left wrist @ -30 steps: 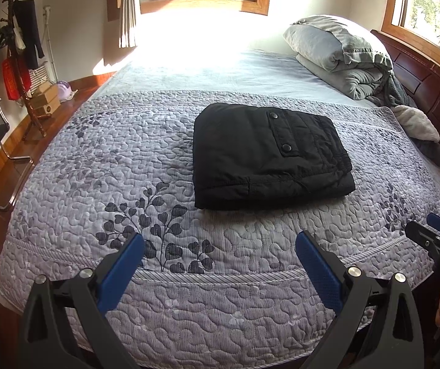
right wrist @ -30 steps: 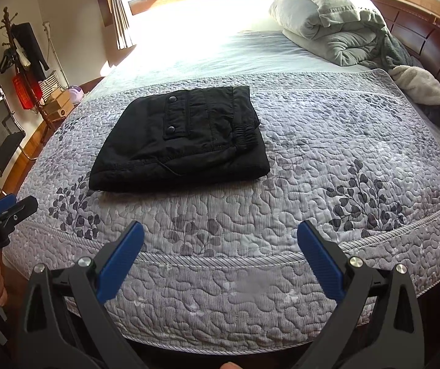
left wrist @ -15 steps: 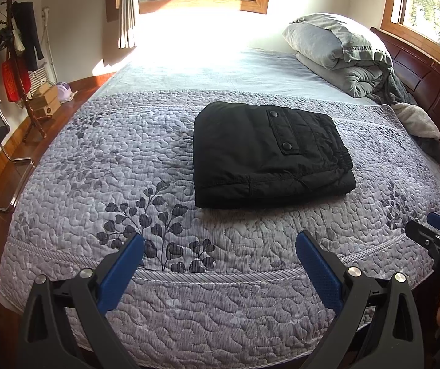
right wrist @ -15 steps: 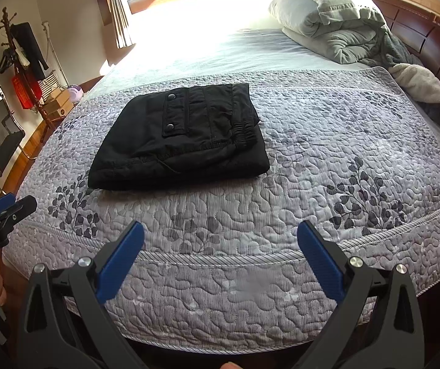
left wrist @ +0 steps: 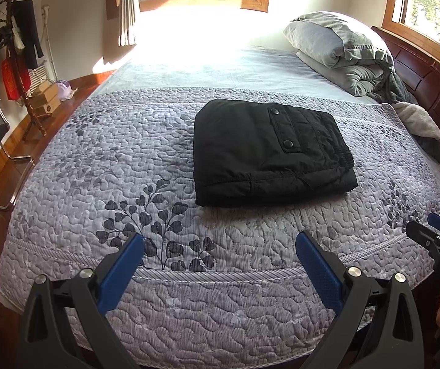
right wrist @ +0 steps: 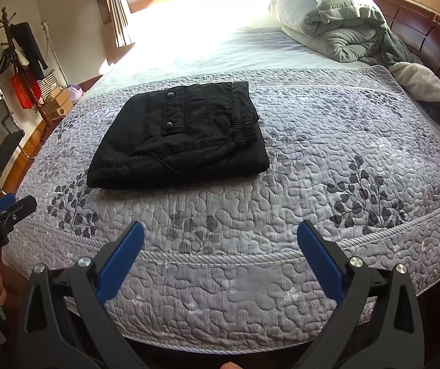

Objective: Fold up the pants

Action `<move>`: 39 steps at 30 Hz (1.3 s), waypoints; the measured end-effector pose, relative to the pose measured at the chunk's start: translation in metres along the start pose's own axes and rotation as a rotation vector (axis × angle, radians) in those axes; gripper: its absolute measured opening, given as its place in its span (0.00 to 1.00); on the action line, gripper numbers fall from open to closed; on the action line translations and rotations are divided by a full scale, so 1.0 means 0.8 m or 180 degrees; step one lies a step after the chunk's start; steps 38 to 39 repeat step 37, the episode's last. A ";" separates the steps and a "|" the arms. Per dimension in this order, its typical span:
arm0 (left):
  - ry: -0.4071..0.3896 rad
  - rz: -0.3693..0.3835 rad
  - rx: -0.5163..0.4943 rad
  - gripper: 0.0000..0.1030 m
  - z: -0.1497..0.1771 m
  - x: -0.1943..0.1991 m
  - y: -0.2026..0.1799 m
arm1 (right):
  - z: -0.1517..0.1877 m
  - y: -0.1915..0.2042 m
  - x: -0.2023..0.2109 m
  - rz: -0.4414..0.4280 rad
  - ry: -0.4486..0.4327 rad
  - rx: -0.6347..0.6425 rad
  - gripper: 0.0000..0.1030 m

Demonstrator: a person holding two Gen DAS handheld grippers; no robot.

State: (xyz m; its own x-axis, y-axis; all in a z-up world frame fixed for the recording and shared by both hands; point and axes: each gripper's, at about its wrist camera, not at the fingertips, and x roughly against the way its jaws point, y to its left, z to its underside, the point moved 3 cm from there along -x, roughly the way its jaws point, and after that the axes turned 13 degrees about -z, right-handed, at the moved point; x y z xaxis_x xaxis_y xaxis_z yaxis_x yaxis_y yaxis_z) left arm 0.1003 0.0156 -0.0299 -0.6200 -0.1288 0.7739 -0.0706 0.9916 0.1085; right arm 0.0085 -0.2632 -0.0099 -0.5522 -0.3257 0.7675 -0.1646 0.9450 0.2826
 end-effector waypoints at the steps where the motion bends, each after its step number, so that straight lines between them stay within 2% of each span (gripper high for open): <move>1: 0.0003 0.0003 -0.0003 0.97 0.000 0.000 0.000 | 0.000 -0.001 -0.001 -0.0002 0.0004 -0.0003 0.96; 18: 0.0019 0.0032 -0.0032 0.97 0.000 -0.005 -0.001 | 0.001 -0.005 -0.006 0.0001 0.0056 -0.0018 0.96; 29: -0.0065 0.0060 -0.0108 0.97 -0.001 -0.001 -0.009 | 0.006 -0.015 -0.016 0.0013 0.0145 -0.0090 0.97; 39: 0.0019 0.0047 -0.0110 0.97 -0.002 -0.003 -0.009 | 0.006 -0.015 -0.017 0.0005 0.0147 -0.0099 0.97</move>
